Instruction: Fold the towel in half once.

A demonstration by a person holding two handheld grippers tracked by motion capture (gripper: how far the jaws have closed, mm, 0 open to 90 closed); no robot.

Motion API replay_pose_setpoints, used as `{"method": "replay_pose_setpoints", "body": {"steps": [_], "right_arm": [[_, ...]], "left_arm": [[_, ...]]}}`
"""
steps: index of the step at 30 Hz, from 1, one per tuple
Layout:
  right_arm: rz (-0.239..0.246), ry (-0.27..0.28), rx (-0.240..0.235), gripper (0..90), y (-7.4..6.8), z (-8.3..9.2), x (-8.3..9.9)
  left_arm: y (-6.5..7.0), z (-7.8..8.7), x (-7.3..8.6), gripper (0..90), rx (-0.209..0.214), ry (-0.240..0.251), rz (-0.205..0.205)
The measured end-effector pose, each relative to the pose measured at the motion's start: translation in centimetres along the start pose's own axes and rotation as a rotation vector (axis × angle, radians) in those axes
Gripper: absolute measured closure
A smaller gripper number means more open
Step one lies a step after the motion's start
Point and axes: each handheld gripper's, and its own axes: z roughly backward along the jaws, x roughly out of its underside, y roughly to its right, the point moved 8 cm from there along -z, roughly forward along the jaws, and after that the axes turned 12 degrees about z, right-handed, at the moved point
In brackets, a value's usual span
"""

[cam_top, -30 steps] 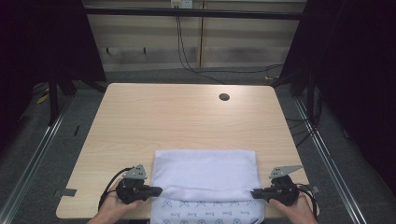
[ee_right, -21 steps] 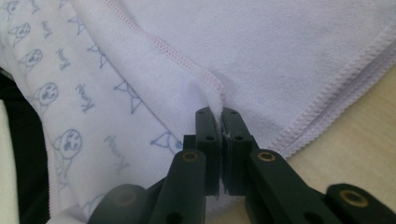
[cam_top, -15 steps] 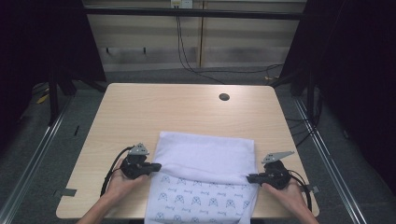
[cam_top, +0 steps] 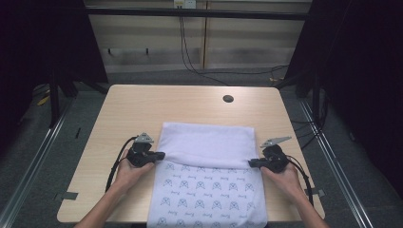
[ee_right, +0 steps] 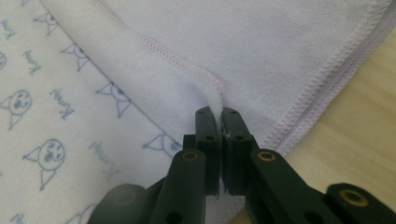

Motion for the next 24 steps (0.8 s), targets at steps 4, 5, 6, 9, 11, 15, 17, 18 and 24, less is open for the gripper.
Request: {"method": "replay_pose_setpoints", "body": {"steps": [4,5,6,9,11,15,17,18,24], "right_arm": [[-0.005,0.005,0.007,87.7,0.9,-0.9,-1.2],[-0.006,0.016,0.011,87.7,1.2,-1.4,-1.6],[-0.012,0.024,0.023,87.8,1.7,-2.0,-2.4],[-0.018,0.044,0.027,87.8,2.4,-3.3,-3.9],[-0.025,0.042,0.043,87.7,3.0,-4.1,-4.9],[-0.037,0.041,0.056,87.7,4.1,-5.1,-6.2],[-0.039,0.040,0.068,87.7,5.0,-5.6,-6.9],[-0.037,0.039,0.077,87.8,5.3,-5.8,-7.1],[0.002,0.003,0.203,87.6,6.8,-7.3,-9.1]], "left_arm": [[-1.1,-0.1,-0.5,89.6,-0.011,0.031,-0.006],[-1.5,0.0,-0.5,89.6,-0.023,0.035,-0.014],[-2.2,0.2,-0.8,89.6,-0.055,0.023,-0.031],[-3.6,-0.1,-1.6,89.6,-0.083,0.040,-0.016],[-4.5,-0.4,-2.2,89.6,-0.067,0.074,0.048],[-6.0,-0.9,-3.2,89.7,-0.072,0.104,0.056],[-6.8,-1.4,-4.1,89.6,-0.097,0.112,0.060],[-7.0,-1.7,-4.5,89.6,-0.108,0.118,0.065],[-8.3,-2.6,-6.1,89.3,-0.136,0.133,0.096]]}}
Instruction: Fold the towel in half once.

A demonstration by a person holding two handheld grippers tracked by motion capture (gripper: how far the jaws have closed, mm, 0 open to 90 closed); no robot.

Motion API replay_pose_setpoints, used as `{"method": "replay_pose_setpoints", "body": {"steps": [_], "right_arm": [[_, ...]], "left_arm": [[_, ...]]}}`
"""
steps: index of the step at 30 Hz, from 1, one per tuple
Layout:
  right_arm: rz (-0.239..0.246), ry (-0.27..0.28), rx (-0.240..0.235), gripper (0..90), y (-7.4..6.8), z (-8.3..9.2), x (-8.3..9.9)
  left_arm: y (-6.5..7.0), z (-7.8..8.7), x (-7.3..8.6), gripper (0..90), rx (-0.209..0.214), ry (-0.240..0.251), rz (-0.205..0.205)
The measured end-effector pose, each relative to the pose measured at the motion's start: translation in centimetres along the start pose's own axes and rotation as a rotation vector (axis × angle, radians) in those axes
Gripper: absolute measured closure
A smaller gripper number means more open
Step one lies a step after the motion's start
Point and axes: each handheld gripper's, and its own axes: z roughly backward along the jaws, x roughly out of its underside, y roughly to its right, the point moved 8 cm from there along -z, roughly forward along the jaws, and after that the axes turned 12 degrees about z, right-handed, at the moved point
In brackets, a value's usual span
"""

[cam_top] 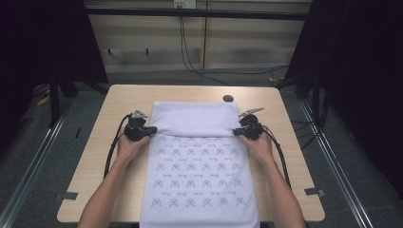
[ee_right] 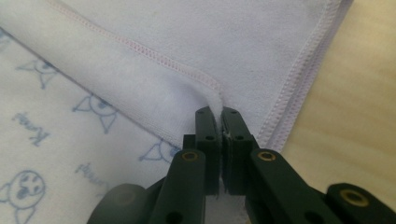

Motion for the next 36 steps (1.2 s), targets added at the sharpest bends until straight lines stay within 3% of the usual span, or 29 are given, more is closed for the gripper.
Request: {"method": "replay_pose_setpoints", "body": {"steps": [3,4,6,10,13,14,15,16,17,18,19,20,21,22,24,25,27,28,29,30,31,32,33,36], "right_arm": [[-0.048,0.003,-0.004,87.6,0.4,-0.5,-0.4],[-0.089,0.011,-0.014,87.7,0.7,-0.6,-0.5],[-0.139,0.028,-0.019,87.6,1.1,-0.9,-0.7],[-0.120,0.058,-0.018,87.6,1.3,-0.8,-0.8],[-0.143,0.144,-0.054,87.6,1.8,0.3,-1.4],[-0.143,0.144,-0.054,87.6,1.8,0.3,-1.4],[-0.161,0.221,-0.079,87.6,2.1,1.8,-2.4],[-0.171,0.250,-0.092,87.6,2.2,2.4,-2.7],[-0.170,0.287,-0.105,87.6,2.3,3.2,-3.2],[-0.170,0.287,-0.105,87.6,2.3,3.2,-3.2],[-0.169,0.321,-0.116,87.6,2.6,4.8,-4.0],[-0.169,0.321,-0.116,87.6,2.6,4.8,-4.0],[-0.154,0.340,-0.113,87.6,2.8,6.3,-4.6],[-0.154,0.350,-0.110,87.6,2.9,6.9,-4.8],[-0.147,0.366,-0.109,87.6,3.0,7.9,-5.1],[-0.125,0.396,-0.129,87.6,2.9,10.0,-5.5],[-0.098,0.398,-0.134,87.6,2.7,11.6,-5.7],[-0.078,0.405,-0.136,87.6,2.6,12.5,-5.8],[-0.062,0.412,-0.140,87.6,2.4,13.8,-5.9],[-0.062,0.412,-0.140,87.6,2.4,13.8,-5.9],[-0.036,0.434,-0.149,87.6,1.9,15.8,-5.8],[-0.036,0.434,-0.149,87.6,1.9,15.8,-5.8],[-0.016,0.434,-0.150,87.6,1.4,17.5,-5.5],[0.012,0.457,-0.150,87.6,0.5,19.8,-5.3]], "left_arm": [[-0.7,-0.3,-0.5,89.3,-0.010,0.015,0.019],[-0.7,-0.3,-0.5,89.3,-0.010,0.015,0.019],[-0.9,-0.4,-0.6,89.2,0.006,0.013,0.085],[-0.8,0.5,-0.8,89.6,0.041,0.022,0.091],[-0.7,1.5,-1.3,89.7,0.060,0.045,0.089],[-0.7,2.3,-1.7,89.7,0.073,0.051,0.076],[-0.5,3.5,-2.3,89.7,0.084,0.082,0.073],[-0.5,3.5,-2.3,89.7,0.084,0.082,0.073],[0.0,4.9,-3.2,89.7,0.102,0.117,0.067],[0.0,4.9,-3.2,89.7,0.102,0.117,0.067],[0.9,6.4,-4.0,89.7,0.139,0.149,0.057],[0.9,6.4,-4.0,89.6,0.139,0.149,0.057],[1.6,7.4,-4.5,89.6,0.164,0.163,0.044],[2.6,8.9,-5.1,89.6,0.221,0.177,0.037],[3.1,9.6,-5.4,89.7,0.226,0.180,0.018],[4.1,11.1,-5.8,89.7,0.255,0.183,-0.010],[5.3,12.7,-6.0,89.7,0.285,0.197,-0.037],[5.3,12.7,-6.0,89.7,0.285,0.197,-0.037],[6.5,14.1,-6.0,89.7,0.306,0.205,-0.065],[6.5,14.1,-6.0,89.7,0.306,0.205,-0.065],[7.2,15.1,-6.0,89.7,0.320,0.209,-0.085],[7.6,15.7,-6.0,89.7,0.327,0.218,-0.093],[8.3,16.7,-6.0,89.7,0.358,0.231,-0.095],[10.3,19.5,-5.9,89.7,0.402,0.266,-0.117]]}}
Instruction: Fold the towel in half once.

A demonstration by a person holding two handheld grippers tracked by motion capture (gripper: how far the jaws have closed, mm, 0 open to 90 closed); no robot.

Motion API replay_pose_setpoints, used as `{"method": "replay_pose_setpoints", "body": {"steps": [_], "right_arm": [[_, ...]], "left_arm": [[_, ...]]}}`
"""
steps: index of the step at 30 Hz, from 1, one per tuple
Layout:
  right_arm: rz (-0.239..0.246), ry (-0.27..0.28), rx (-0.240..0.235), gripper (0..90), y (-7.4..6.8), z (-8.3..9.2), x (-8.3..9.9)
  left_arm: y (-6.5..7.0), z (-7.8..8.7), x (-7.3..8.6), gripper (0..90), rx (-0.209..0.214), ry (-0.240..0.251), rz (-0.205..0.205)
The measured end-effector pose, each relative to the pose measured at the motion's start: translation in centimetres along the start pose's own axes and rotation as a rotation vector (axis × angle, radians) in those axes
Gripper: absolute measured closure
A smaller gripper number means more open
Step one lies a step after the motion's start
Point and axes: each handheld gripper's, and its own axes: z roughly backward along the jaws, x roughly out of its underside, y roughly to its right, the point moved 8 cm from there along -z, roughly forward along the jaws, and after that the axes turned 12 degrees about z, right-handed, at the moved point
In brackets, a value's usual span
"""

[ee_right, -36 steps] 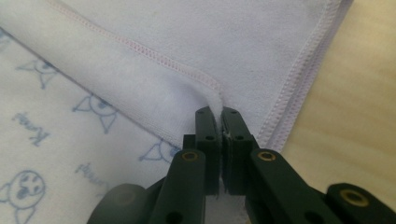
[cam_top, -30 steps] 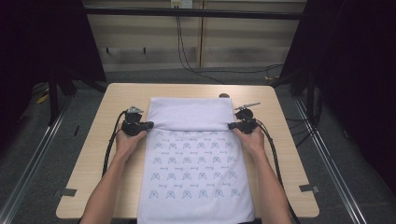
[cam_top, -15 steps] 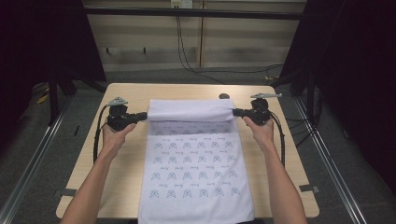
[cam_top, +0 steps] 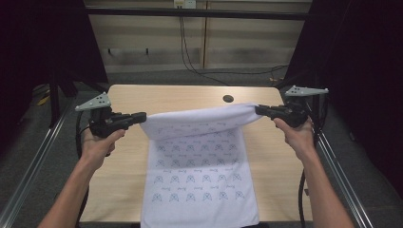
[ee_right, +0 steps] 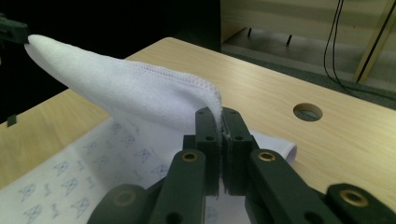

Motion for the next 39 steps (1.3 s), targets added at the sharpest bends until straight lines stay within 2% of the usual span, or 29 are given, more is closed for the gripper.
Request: {"method": "replay_pose_setpoints", "body": {"steps": [1,2,3,4,5,7,8,9,10,11,12,13,15,16,17,19,21,22,24,25,26,27,29,31,32,33,35,37,39], "right_arm": [[0.007,0.015,-0.005,87.7,-0.5,0.7,-0.4],[0.016,0.024,-0.011,87.7,-1.0,1.4,-0.7],[0.024,0.041,-0.016,87.7,-1.6,2.1,-1.1],[0.024,0.059,-0.032,87.7,-2.2,2.8,-1.3],[0.036,0.057,-0.044,87.7,-3.2,3.5,-1.2],[0.050,0.057,-0.049,87.7,-3.8,3.8,-1.1],[0.055,0.051,-0.065,87.7,-4.6,4.2,-0.6],[0.069,0.015,-0.084,87.7,-6.5,4.9,1.2],[0.069,0.015,-0.084,87.7,-6.5,4.9,1.2],[0.071,-0.019,-0.103,87.6,-8.1,5.5,3.4],[0.072,-0.032,-0.112,87.6,-8.6,5.7,4.3],[0.069,-0.046,-0.125,87.6,-9.4,6.0,5.4],[0.070,-0.073,-0.126,87.4,-10.7,6.6,7.3],[0.070,-0.073,-0.126,87.4,-10.7,6.6,7.3],[0.063,-0.091,-0.143,87.3,-11.4,6.6,8.3],[0.059,-0.160,-0.164,87.1,-12.9,6.2,11.5],[0.045,-0.164,-0.173,87.1,-13.1,6.0,12.2],[0.014,-0.195,-0.196,87.0,-13.5,5.5,14.4],[0.010,-0.212,-0.207,86.9,-13.7,5.3,15.1],[0.005,-0.250,-0.239,86.3,-14.1,5.1,16.6],[-0.004,-0.255,-0.244,86.1,-14.3,5.1,17.0],[-0.014,-0.261,-0.256,85.4,-14.4,5.1,17.4],[-0.024,-0.281,-0.274,82.8,-14.9,5.0,18.2],[-0.045,-0.279,-0.294,82.0,-15.2,5.0,18.4],[-0.039,-0.303,-0.320,78.8,-15.9,5.2,18.8],[-0.042,-0.317,-0.327,77.4,-16.2,5.3,19.0],[-0.025,-0.320,-0.347,75.1,-16.7,5.6,19.1],[-0.028,-0.318,-0.364,73.3,-17.0,5.8,19.0],[-0.021,-0.318,-0.398,68.5,-17.6,6.3,19.0]], "left_arm": [[0.7,0.3,-0.1,89.8,0.007,-0.003,-0.011],[0.7,0.3,-0.1,89.7,0.007,-0.003,-0.011],[2.0,0.9,0.1,89.7,0.004,-0.017,-0.040],[2.0,0.9,0.1,89.7,0.004,-0.017,-0.040],[3.3,1.7,0.6,89.7,0.029,-0.022,-0.051],[3.6,2.0,1.0,89.7,0.012,-0.028,-0.063],[3.8,2.3,1.6,89.7,0.014,-0.034,-0.062],[4.1,2.8,3.4,89.7,0.022,-0.062,-0.045],[4.1,2.8,3.4,89.7,0.022,-0.062,-0.045],[4.4,3.2,5.8,89.7,0.040,-0.096,-0.024],[4.4,3.2,5.8,89.7,0.040,-0.096,-0.024],[5.1,3.4,8.2,89.7,0.043,-0.117,-0.013],[5.8,3.2,10.5,89.7,0.043,-0.166,-0.019],[5.8,3.2,10.5,89.7,0.043,-0.166,-0.019],[5.9,3.1,11.8,89.7,0.028,-0.200,-0.031],[5.6,2.8,13.5,89.6,0.031,-0.226,0.006],[5.0,2.7,14.9,89.6,0.034,-0.239,0.034],[4.8,2.7,15.6,89.4,0.042,-0.248,0.046],[4.7,2.8,17.0,89.3,0.047,-0.275,0.048],[4.8,2.9,18.2,89.0,0.058,-0.293,0.065],[4.8,2.9,18.2,88.8,0.058,-0.293,0.065],[5.1,3.0,19.5,88.1,0.049,-0.327,0.037],[5.5,3.1,20.4,87.6,0.060,-0.348,0.043],[5.8,3.1,20.9,87.7,0.060,-0.360,0.041],[6.4,3.2,21.1,87.6,0.060,-0.379,0.014],[6.4,3.2,21.1,87.6,0.060,-0.379,0.014],[7.2,3.4,21.2,87.3,0.097,-0.397,0.014],[7.4,3.4,21.4,87.0,0.098,-0.405,0.008],[8.2,3.9,21.3,87.0,0.121,-0.411,0.008]]}}
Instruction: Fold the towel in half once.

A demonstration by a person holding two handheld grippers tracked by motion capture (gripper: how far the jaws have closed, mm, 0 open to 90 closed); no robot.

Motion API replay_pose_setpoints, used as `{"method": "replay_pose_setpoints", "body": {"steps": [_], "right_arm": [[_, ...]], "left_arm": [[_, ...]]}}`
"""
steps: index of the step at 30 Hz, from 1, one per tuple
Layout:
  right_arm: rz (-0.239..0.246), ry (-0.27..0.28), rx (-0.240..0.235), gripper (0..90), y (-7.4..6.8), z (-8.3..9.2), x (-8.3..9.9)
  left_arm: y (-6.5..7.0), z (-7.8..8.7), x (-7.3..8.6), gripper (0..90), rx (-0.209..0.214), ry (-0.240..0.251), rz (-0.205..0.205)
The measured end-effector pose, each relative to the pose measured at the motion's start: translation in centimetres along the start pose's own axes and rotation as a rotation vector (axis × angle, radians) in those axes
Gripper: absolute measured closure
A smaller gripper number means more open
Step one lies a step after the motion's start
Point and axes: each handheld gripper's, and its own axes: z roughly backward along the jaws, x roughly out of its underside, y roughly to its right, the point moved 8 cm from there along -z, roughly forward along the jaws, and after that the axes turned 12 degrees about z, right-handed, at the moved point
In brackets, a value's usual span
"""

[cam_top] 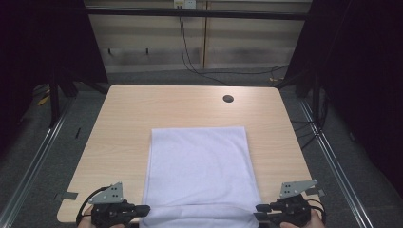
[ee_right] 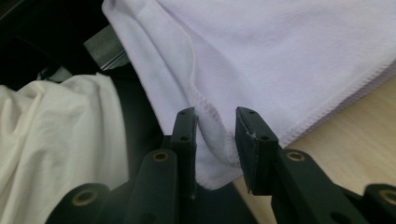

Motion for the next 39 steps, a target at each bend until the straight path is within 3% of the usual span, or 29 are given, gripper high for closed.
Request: {"method": "replay_pose_setpoints", "body": {"steps": [2,3,4,7,9,12,13,14,15,16,17,18,21,23,24,25,27,28,32,35,39], "right_arm": [[0.011,-0.011,-0.011,67.4,-0.3,0.0,0.1],[0.017,-0.014,-0.039,66.0,-0.9,0.2,0.2],[0.016,-0.012,-0.054,64.4,-1.2,0.2,0.2],[0.016,0.012,-0.037,63.4,-1.5,0.4,0.0],[0.014,0.032,-0.004,65.5,-1.0,0.5,-0.3],[-0.001,0.081,0.051,67.5,0.9,0.5,-1.2],[-0.001,0.081,0.051,67.5,0.9,0.5,-1.2],[-0.013,0.098,0.092,67.5,2.6,0.3,-2.0],[-0.015,0.097,0.097,67.5,3.2,0.1,-2.3],[-0.015,0.097,0.097,67.5,3.2,0.1,-2.3],[-0.042,0.116,0.118,67.7,5.4,-0.5,-3.2],[-0.042,0.116,0.118,67.7,5.4,-0.5,-3.2],[-0.058,0.115,0.131,65.9,7.7,-1.7,-4.6],[-0.076,0.133,0.100,65.2,8.5,-2.3,-5.6],[-0.079,0.138,0.115,64.6,9.1,-2.8,-6.2],[-0.069,0.130,0.119,64.8,9.6,-3.2,-6.7],[-0.058,0.101,0.148,63.2,10.7,-4.1,-7.3],[-0.061,0.077,0.167,61.8,11.2,-4.6,-7.5],[-0.028,-0.001,0.224,54.9,13.6,-7.1,-8.1],[-0.026,-0.012,0.252,53.3,15.2,-8.2,-8.5],[-0.053,-0.024,0.272,55.3,16.9,-9.0,-8.3]], "left_arm": [[0.3,0.2,0.2,85.5,0.003,-0.015,-0.013],[0.6,0.4,0.4,84.0,0.010,-0.025,-0.021],[0.8,0.7,0.5,82.8,0.018,-0.018,-0.009],[0.6,0.9,0.2,78.3,0.025,0.008,-0.003],[-0.2,0.8,-0.5,75.4,0.000,0.031,0.013],[-3.1,-0.2,-2.5,70.9,-0.034,0.057,0.082],[-3.1,-0.2,-2.5,69.5,-0.034,0.057,0.082],[-4.9,-1.1,-3.6,69.2,-0.064,0.059,0.118],[-4.9,-1.1,-3.6,68.0,-0.064,0.059,0.118],[-6.2,-1.8,-4.3,68.0,-0.098,0.054,0.151],[-6.9,-2.3,-4.9,64.5,-0.108,0.057,0.178],[-7.3,-2.6,-5.3,64.5,-0.107,0.057,0.180],[-8.5,-3.8,-6.7,60.7,-0.121,0.038,0.147],[-9.4,-4.6,-7.6,58.9,-0.129,0.039,0.131],[-9.9,-5.0,-7.9,58.5,-0.137,0.021,0.103],[-10.6,-5.4,-8.2,59.3,-0.166,0.026,0.101],[-12.0,-6.1,-8.9,58.3,-0.174,0.039,0.132],[-12.6,-6.4,-9.0,57.0,-0.200,0.021,0.131],[-15.1,-7.6,-9.3,54.0,-0.235,0.014,0.157],[-15.4,-7.6,-9.1,57.7,-0.213,0.032,0.153],[-15.4,-7.6,-8.9,58.5,-0.222,0.030,0.149]]}}
